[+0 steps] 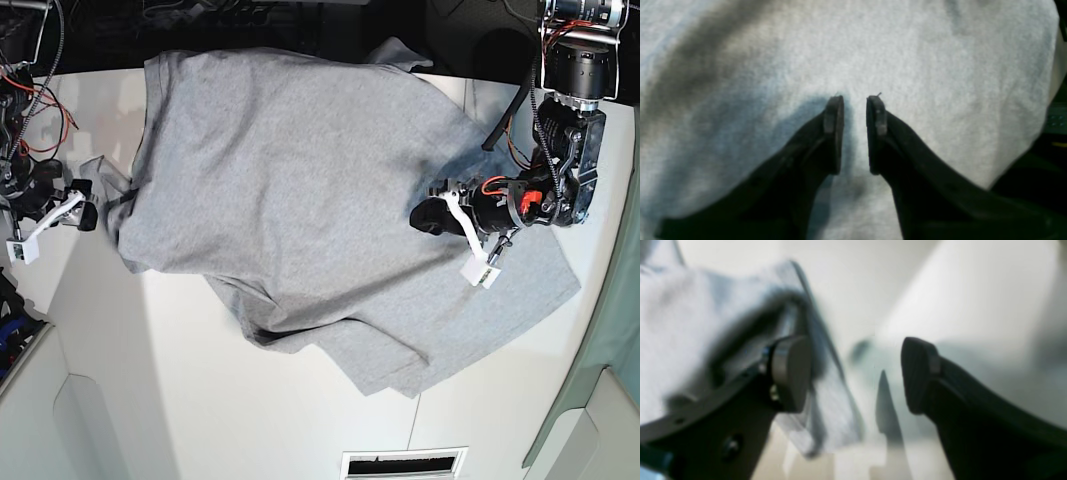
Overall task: Layout the t-shirt on the table in an organized manner, then fold the t-shirt properly
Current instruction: 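Release the shirt with the right gripper and move it to the hem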
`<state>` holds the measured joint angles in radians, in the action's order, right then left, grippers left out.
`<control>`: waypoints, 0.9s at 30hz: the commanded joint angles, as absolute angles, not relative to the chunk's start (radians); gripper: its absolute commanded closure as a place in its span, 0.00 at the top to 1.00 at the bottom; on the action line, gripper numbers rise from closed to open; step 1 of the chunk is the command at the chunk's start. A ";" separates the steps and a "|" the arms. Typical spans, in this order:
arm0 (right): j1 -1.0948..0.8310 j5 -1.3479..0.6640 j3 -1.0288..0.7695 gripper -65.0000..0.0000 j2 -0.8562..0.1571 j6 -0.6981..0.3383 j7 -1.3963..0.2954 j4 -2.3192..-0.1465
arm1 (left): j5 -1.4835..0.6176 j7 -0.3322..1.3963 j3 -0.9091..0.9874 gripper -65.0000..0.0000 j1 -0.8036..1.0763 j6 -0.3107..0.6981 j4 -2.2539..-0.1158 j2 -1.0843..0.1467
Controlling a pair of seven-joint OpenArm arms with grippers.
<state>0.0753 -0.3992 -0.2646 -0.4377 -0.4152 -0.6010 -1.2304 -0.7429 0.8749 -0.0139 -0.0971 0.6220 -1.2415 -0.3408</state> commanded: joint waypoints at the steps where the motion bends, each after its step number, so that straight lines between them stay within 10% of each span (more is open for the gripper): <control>1: 0.062 -0.412 -0.271 0.65 -0.457 -0.433 -0.584 -1.243 | -0.743 0.857 -0.009 0.23 -0.113 0.633 -1.256 -0.349; 11: -0.041 -0.445 -0.270 0.62 -0.435 -0.452 -0.576 -1.243 | -0.729 0.827 -0.009 0.23 -0.110 0.633 -1.256 -0.346; 18: -0.039 -0.419 -0.270 0.00 -0.419 -0.453 -0.495 -1.243 | -0.705 0.827 -0.009 0.23 -0.099 0.633 -1.256 -0.347; 27: 0.008 -0.317 -0.271 0.00 -0.490 -0.453 -0.385 -1.243 | -0.637 0.827 -0.009 0.23 -0.045 0.633 -1.253 -0.350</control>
